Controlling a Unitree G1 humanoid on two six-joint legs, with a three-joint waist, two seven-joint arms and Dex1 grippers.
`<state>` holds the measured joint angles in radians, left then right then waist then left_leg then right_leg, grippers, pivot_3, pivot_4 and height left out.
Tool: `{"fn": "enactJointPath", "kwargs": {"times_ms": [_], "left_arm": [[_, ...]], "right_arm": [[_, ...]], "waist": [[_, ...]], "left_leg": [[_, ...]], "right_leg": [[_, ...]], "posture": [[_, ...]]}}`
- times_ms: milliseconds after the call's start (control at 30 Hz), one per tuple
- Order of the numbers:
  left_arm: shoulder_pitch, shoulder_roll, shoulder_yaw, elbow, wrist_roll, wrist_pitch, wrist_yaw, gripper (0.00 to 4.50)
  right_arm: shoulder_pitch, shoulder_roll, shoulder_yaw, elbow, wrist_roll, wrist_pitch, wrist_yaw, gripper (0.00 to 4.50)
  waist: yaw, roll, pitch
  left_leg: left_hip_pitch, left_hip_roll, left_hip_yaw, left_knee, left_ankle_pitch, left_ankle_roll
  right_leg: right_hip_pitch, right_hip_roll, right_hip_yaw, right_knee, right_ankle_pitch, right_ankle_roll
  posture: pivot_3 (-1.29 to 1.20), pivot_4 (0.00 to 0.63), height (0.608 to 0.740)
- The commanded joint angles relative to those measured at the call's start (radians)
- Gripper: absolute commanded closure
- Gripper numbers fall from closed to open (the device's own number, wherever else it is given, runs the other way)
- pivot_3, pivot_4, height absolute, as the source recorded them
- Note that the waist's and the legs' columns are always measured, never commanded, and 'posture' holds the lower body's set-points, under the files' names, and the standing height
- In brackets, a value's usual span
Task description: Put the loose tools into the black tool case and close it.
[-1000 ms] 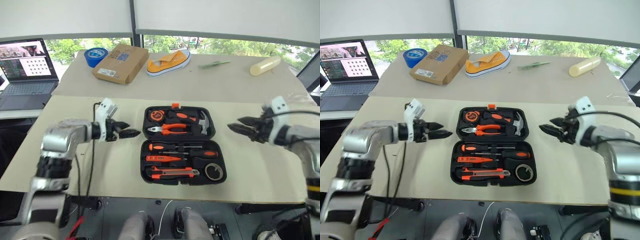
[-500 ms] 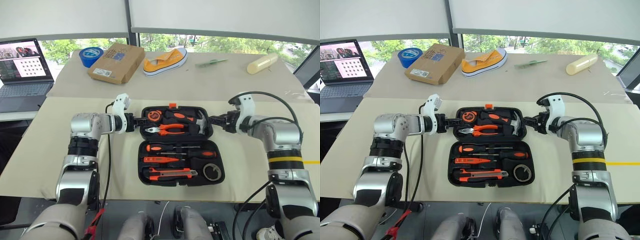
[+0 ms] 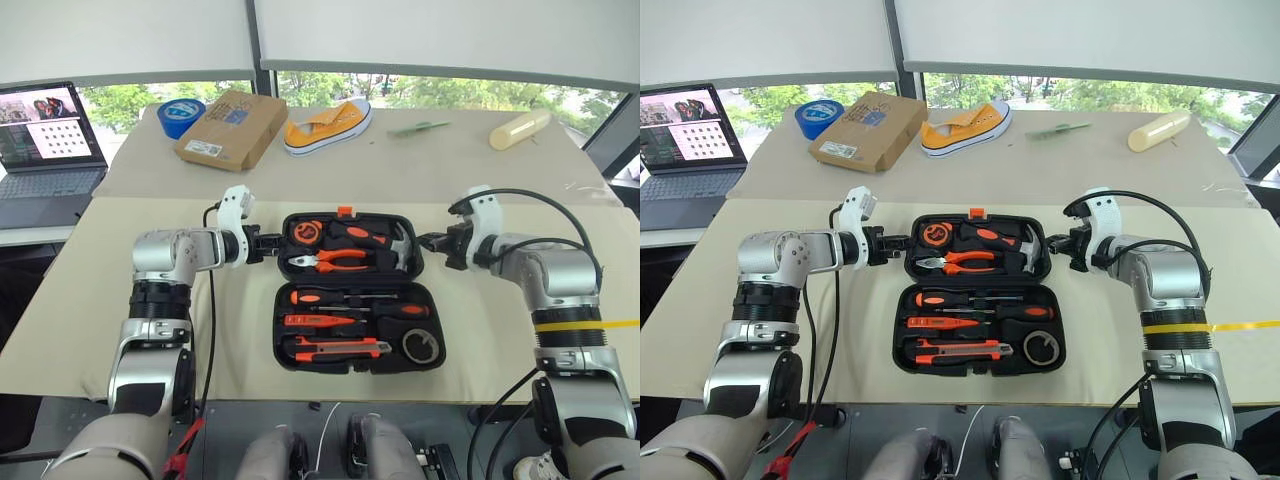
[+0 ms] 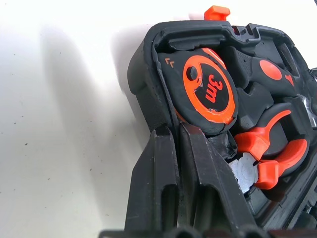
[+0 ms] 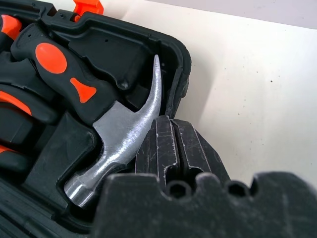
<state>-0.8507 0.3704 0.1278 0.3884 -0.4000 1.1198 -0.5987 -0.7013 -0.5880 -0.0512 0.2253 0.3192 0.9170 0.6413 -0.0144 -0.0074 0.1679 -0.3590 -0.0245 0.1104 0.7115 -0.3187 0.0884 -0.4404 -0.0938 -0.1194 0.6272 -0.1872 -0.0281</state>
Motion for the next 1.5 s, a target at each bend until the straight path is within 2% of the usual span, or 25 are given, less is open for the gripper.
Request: {"fn": "enactJointPath", "kwargs": {"times_ms": [33,100,167,200,333,567,667,800,1033,1167,1333,1500], "left_arm": [[0.018,0.004,-0.016,-0.022,-0.014,0.011,-0.013,4.50],[0.020,0.006,-0.026,-0.030,-0.011,0.012,-0.016,4.50],[0.022,0.005,-0.029,-0.034,-0.011,0.015,-0.015,4.50],[0.023,0.004,-0.029,-0.034,-0.011,0.015,-0.015,4.50],[0.027,0.005,-0.039,-0.038,-0.007,0.010,-0.017,4.50],[0.025,0.005,-0.043,-0.039,-0.007,0.004,-0.016,4.50],[0.020,0.007,-0.041,-0.035,-0.007,0.003,-0.015,4.50],[0.017,0.008,-0.041,-0.032,-0.005,-0.002,-0.015,4.50],[0.028,0.004,-0.049,-0.060,-0.010,-0.021,-0.026,4.50],[0.012,-0.008,-0.047,-0.092,-0.001,-0.118,-0.028,4.50],[-0.079,-0.032,-0.043,-0.068,0.035,-0.340,-0.038,4.50],[-0.101,-0.047,-0.061,-0.026,0.088,-0.511,-0.045,4.50]], "right_arm": [[0.005,-0.012,0.003,-0.043,0.011,0.010,0.021,4.47],[-0.001,-0.011,-0.009,-0.044,0.006,0.009,0.005,4.47],[-0.009,-0.020,-0.014,-0.056,0.009,0.020,0.008,3.90],[-0.011,-0.024,-0.015,-0.061,0.011,0.027,0.010,3.77],[-0.007,-0.027,-0.015,-0.088,0.020,0.063,0.009,2.40],[0.029,-0.015,-0.001,-0.084,0.006,0.070,-0.009,2.40],[0.039,-0.009,0.000,-0.079,0.007,0.065,-0.013,3.11],[0.035,0.006,-0.003,-0.083,0.017,0.070,-0.021,4.49],[-0.006,0.043,-0.026,-0.082,0.032,0.076,-0.049,4.49],[-0.079,0.067,-0.044,-0.036,0.012,0.037,-0.097,4.49],[-0.207,0.103,-0.077,0.089,-0.028,-0.141,-0.159,4.49],[-0.239,0.135,-0.093,0.148,-0.059,-0.293,-0.191,4.49]], "waist": [[0.000,0.000,0.000],[0.000,0.000,0.000],[0.000,0.000,0.000],[0.000,0.000,0.000],[0.000,0.000,0.000],[0.001,0.000,0.000],[0.000,0.000,0.000],[0.000,0.000,0.000],[-0.001,0.000,0.000],[-0.002,0.000,0.000],[0.001,0.000,0.001],[0.000,0.000,0.001]], "left_leg": [[0.000,0.000,0.000,0.000,0.000,0.000],[0.000,0.000,0.000,0.000,0.000,0.000],[0.000,0.000,0.000,0.000,0.000,0.000],[0.000,0.000,0.000,0.000,0.000,0.000],[0.000,0.000,0.000,0.000,0.000,0.000],[0.000,0.000,0.000,0.000,0.000,0.000],[0.000,0.000,0.000,0.000,0.000,0.000],[0.001,0.000,0.000,0.000,0.000,0.000],[0.003,0.000,0.000,0.000,0.000,0.000],[0.003,0.000,0.001,0.000,0.000,-0.001],[0.001,-0.001,0.001,0.000,0.001,-0.002],[-0.012,-0.004,0.002,-0.001,0.003,-0.004]], "right_leg": [[0.000,0.000,0.000,0.000,0.000,0.000],[0.000,0.000,0.000,0.000,0.000,0.000],[0.000,0.000,0.000,0.000,0.000,0.000],[0.000,0.000,0.000,0.000,0.000,0.000],[0.000,0.000,0.000,0.000,0.000,0.000],[0.000,0.000,0.000,-0.001,0.000,0.000],[0.000,0.000,0.000,-0.001,0.000,0.000],[0.001,0.000,0.000,-0.001,0.000,0.000],[0.003,-0.001,0.002,-0.001,0.000,0.000],[0.002,-0.001,0.005,-0.001,0.000,0.000],[-0.001,-0.002,0.006,-0.001,0.000,0.000],[-0.016,0.000,-0.002,0.004,0.001,-0.001]], "posture": [[0.00,0.150,0.731],[0.00,0.150,0.731],[0.00,0.150,0.731],[0.00,0.150,0.731],[0.00,0.150,0.731],[0.00,0.150,0.731],[0.00,0.150,0.731],[0.00,0.150,0.731],[0.00,0.150,0.731],[0.00,0.150,0.731],[0.00,0.150,0.731],[0.00,0.150,0.731]]}}
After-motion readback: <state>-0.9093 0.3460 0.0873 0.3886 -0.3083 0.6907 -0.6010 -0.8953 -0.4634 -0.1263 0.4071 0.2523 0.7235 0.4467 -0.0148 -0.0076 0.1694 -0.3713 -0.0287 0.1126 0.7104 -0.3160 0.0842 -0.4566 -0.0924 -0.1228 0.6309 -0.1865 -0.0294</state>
